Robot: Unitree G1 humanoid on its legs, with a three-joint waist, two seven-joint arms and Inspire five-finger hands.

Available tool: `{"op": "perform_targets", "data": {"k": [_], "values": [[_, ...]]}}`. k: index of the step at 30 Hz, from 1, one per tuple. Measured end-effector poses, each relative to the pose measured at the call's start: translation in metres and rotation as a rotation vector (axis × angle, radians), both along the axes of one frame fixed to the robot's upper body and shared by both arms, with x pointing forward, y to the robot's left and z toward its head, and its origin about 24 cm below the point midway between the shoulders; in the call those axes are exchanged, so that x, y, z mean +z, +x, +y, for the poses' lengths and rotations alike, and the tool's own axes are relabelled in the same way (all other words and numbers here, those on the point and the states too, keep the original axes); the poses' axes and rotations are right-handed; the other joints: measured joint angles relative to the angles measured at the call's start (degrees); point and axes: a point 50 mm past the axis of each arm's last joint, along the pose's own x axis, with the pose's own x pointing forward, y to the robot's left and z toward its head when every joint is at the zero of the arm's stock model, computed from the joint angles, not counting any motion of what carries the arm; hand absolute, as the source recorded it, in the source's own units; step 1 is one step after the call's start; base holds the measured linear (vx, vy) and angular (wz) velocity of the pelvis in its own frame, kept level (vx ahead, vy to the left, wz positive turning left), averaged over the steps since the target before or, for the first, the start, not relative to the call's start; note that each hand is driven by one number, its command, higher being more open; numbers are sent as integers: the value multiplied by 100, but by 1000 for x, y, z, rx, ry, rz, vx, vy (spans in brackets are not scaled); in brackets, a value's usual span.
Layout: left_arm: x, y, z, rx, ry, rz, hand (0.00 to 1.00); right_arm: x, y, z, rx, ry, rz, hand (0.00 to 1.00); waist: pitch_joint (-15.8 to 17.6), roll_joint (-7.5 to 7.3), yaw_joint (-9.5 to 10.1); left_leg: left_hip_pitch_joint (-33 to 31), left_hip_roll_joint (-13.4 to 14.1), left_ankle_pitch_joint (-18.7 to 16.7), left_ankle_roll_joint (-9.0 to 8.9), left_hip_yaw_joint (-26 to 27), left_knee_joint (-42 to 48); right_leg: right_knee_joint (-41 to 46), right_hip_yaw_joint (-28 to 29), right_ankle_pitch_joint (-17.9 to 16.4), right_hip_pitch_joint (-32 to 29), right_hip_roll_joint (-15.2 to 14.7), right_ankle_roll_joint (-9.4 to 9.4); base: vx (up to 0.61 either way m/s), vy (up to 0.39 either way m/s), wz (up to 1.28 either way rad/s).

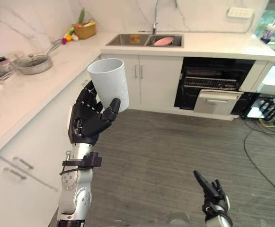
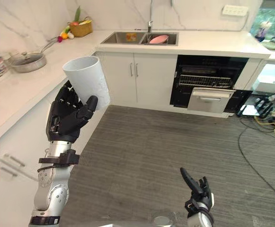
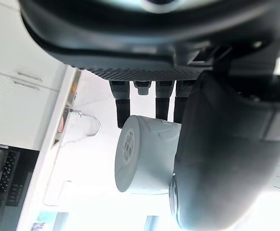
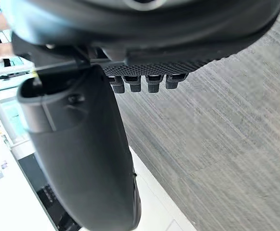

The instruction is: Walk over to the sink, pick up the cup, carry it to the dishwasher, place the cup inside the dishwasher, then close the dishwasher door

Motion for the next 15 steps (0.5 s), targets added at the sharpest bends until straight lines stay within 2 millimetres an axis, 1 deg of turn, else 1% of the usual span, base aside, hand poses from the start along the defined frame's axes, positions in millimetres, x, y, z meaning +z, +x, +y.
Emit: {"op": "perform_targets", "data": {"k": [1,2,3,4,5,6,7,8,9,10,11,12,13,14,15], "values": [[2,1,-2,-4,8,-11,0,1,-2,1,10,-8,-1,100,11,-3,-26,55,82,-108,-55,-8,14,-730,-58,-8,-162,124,14,245,-164,-4],[3,2,-4,-8,14,-16,0,2,-4,0,35,-31,2,100,38,5,-76,140,152,-208,-144,-27,31,-1742,-122,52,-226,226,100,287,-203,-2],[3,2,-6,-21,20,-16,0,4,-9,-3,62,-57,1,100,53,-22,-105,284,178,-338,-260,-23,31,-3260,-76,450,-222,320,271,314,-217,-1],[3,2,-8,-28,26,-14,0,5,-12,-3,73,-67,1,100,36,-74,-105,346,141,-415,-333,-21,39,-3989,-56,749,-164,337,390,369,-245,4],[3,3,-10,-31,53,-8,0,7,-20,-3,95,-82,-2,100,37,-252,-110,558,-1,-648,-492,-81,155,-4698,-24,1278,-96,235,285,427,-264,16],[-3,3,-19,-52,44,30,0,9,-28,-9,132,-116,17,100,75,-179,-167,774,132,-913,-596,-173,307,-4335,-7,1751,-14,299,-58,538,-324,24],[-5,3,-25,-69,32,43,0,9,-29,-11,150,-128,24,100,55,-56,-186,844,258,-1007,-631,-196,336,-4131,-17,1692,-23,384,-229,456,-257,15],[-5,2,-37,-103,3,46,0,13,-25,-13,178,-152,12,100,12,156,-161,899,489,-1108,-636,-204,398,-3834,-72,1389,-99,576,-372,472,-290,-8],[-4,2,-45,-129,-11,38,0,22,-13,-10,213,-183,-38,100,-32,235,-124,892,639,-1116,-653,-201,450,-3560,-79,1127,-230,715,-444,347,-234,-17],[-3,2,-48,-140,-12,34,0,28,-6,-7,227,-194,-72,100,-48,276,-126,900,698,-1108,-648,-191,483,-3410,-107,997,-271,748,-490,365,-292,-12],[-3,2,-53,-159,-18,32,0,39,7,-1,260,-227,-136,100,-36,257,-132,885,814,-1083,-637,-75,675,-3128,-195,734,-337,781,-540,240,-242,1],[-5,0,-55,-165,-28,43,0,47,18,3,287,-249,-179,100,-30,233,-129,720,933,-1017,-523,8,1242,-2986,-248,532,-302,806,-593,209,-242,1],[-6,0,-55,-163,-33,49,0,50,21,4,295,-252,-194,100,-29,234,-112,550,1007,-938,-394,20,1687,-2982,-275,466,-246,832,-613,164,-231,-2],[-8,-1,-55,-155,-40,57,0,52,28,5,304,-252,-214,100,-12,272,-75,48,1242,-521,-186,4,2811,-3117,-322,385,-46,918,-627,125,-175,-1],[-8,-1,-55,-151,-44,58,0,52,30,4,308,-253,-217,100,25,345,-56,-231,1430,-128,-151,-43,3391,-3312,-369,383,145,1012,-626,194,-179,-3]]}}
